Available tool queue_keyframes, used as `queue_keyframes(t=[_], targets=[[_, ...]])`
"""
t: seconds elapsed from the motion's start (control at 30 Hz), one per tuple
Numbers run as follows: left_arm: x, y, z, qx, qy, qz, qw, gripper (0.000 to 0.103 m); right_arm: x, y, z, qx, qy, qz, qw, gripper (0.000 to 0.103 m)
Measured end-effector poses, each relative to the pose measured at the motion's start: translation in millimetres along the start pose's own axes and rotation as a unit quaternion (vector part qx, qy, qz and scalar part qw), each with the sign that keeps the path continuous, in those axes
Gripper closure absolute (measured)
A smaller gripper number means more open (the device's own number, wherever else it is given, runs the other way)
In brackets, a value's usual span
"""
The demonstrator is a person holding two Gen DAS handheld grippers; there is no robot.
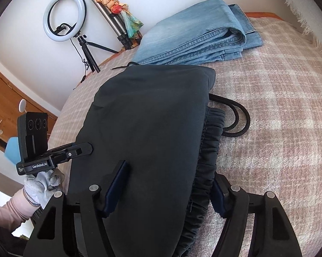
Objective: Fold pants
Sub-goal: 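Close both tools on the edge of the folded grey pants bundle, then lift the grey pants bundle with both tools and carry it toward the jeans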
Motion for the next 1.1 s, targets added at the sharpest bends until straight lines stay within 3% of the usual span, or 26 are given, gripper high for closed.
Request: queue_keyframes(t=[0.3, 0.37, 0.43, 0.5, 0.63, 0.73, 1.1], targets=[[17, 0, 11, 0.012, -0.036, 0.046, 0.9982, 0.083, -5, 1, -3, 0.009, 0.046, -0.022, 0.999, 0.052], [19, 0, 12, 0.014, -0.041, 0.054, 0.9976, 0.083, -5, 2, -4, 0.01, 0.048, -0.025, 0.998, 0.052], [17, 0, 11, 0.015, -0.043, 0.054, 0.9975, 0.084, -3, 1, -2, 0.009, 0.042, -0.018, 0.999, 0.042], [16, 1, 11, 0.015, -0.042, 0.054, 0.9975, 0.085, 1, 0, 0, 0.011, 0.018, 0.003, 1.0, 0.039], [16, 1, 10, 0.017, -0.043, 0.056, 0.9973, 0.087, -5, -2, 2, 0.01, 0.04, -0.011, 0.999, 0.05], [19, 2, 8, 0.022, -0.042, 0.063, 0.9969, 0.089, -10, -2, -4, 0.017, 0.042, -0.017, 0.999, 0.065], [26, 0, -9, 0.044, -0.032, 0.074, 0.9958, 0.095, -41, 0, -17, 0.027, 0.102, -0.064, 0.992, 0.073]])
Point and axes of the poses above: each gripper's, at about its wrist camera, not at the fingertips, and z roughly the way its jaws point, x to its right, y to its underside, the point moved 5 cm from there along z, roughly the way its jaws point, and after that the axes turned 5 degrees about -y, right-handed, at the moved point
